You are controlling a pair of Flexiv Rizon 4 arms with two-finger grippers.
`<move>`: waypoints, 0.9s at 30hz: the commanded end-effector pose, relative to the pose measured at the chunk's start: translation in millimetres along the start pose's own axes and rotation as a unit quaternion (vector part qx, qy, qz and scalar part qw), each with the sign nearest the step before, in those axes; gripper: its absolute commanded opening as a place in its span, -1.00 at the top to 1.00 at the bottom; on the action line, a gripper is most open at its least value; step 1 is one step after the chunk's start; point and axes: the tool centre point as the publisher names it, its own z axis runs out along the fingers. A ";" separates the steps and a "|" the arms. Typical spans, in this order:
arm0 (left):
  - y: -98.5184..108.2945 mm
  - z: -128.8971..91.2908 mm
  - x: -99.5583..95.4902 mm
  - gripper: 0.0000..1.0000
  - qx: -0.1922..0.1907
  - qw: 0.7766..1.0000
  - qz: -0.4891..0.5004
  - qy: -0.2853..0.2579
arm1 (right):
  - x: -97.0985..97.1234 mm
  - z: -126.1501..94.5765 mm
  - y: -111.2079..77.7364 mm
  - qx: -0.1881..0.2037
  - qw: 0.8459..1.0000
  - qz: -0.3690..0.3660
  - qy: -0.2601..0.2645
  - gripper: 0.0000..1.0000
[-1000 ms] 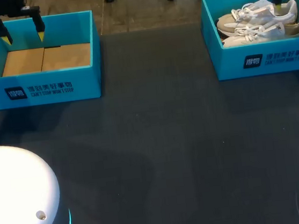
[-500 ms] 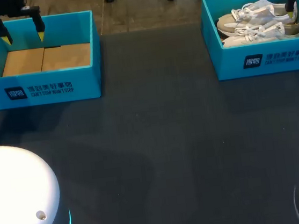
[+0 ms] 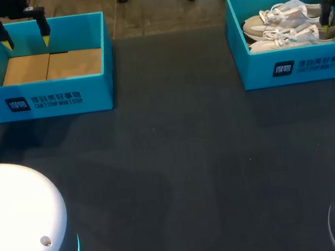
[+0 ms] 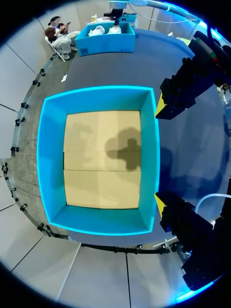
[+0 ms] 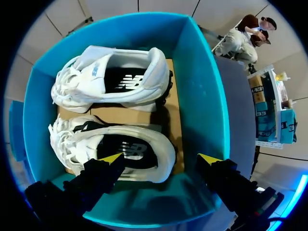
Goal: Take the shoe out of the shoebox, open the shoe tongue, remove and reinsert the insole, then place the shoe into the shoebox
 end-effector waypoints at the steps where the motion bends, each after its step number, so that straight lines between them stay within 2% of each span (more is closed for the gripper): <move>1: 0.0 0.0 0.0 -1.00 0.000 1.000 0.000 0.000 | -1.5 16.5 8.2 0.008 1.000 0.001 0.000 -1.00; 8: 0.0 0.0 0.0 -1.00 0.000 1.000 0.000 0.000 | -4.6 27.4 10.5 0.014 1.000 0.004 -0.001 -1.00; 9: 0.0 0.0 0.0 -1.00 0.000 1.000 0.000 0.000 | -4.6 28.5 10.8 0.015 1.000 0.004 -0.001 -0.89; 12: 0.0 0.0 0.0 -1.00 0.000 1.000 0.000 0.000 | -4.8 33.2 11.5 0.020 1.000 0.004 -0.004 0.00; 16: 0.0 0.0 0.0 -1.00 0.000 1.000 0.000 0.000 | -6.4 38.1 11.0 0.024 1.000 0.009 -0.006 0.20; 19: 0.0 0.0 0.0 -1.00 0.000 1.000 0.000 0.000 | -8.4 41.3 10.2 0.026 1.000 0.014 -0.004 0.18; 21: 0.0 0.0 0.0 -1.00 0.000 1.000 0.000 0.000 | -9.1 43.5 9.6 0.027 1.000 0.015 -0.005 0.25; 22: 0.0 0.0 0.0 -1.00 0.000 1.000 0.000 0.000 | -9.6 44.9 9.4 0.028 0.999 0.017 -0.006 0.33; 24: 0.0 0.0 0.0 -1.00 0.000 1.000 0.000 0.000 | -9.7 46.5 8.9 0.032 0.999 0.022 -0.005 0.75; 27: 0.0 0.0 0.0 -1.00 0.000 1.000 0.000 0.000 | -10.1 47.8 8.2 0.036 0.999 0.027 -0.008 1.00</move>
